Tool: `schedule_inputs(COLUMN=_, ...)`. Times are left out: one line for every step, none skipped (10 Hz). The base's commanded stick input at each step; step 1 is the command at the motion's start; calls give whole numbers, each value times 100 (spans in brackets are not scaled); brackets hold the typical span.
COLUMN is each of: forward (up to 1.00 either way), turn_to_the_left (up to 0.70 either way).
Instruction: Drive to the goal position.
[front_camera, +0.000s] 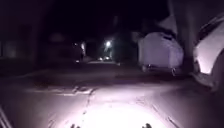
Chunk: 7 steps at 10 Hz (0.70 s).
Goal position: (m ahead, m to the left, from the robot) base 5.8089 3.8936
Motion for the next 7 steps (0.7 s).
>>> schedule_inputs(forward=45, turn_to_the_left=0)
schedule_inputs(forward=45, turn_to_the_left=0)
schedule_inputs(forward=45, turn_to_the_left=0)
schedule_inputs(forward=45, turn_to_the_left=0)
schedule_inputs(forward=45, turn_to_the_left=0)
schedule_inputs(forward=45, turn_to_the_left=0)
schedule_inputs(forward=45, turn_to_the_left=0)
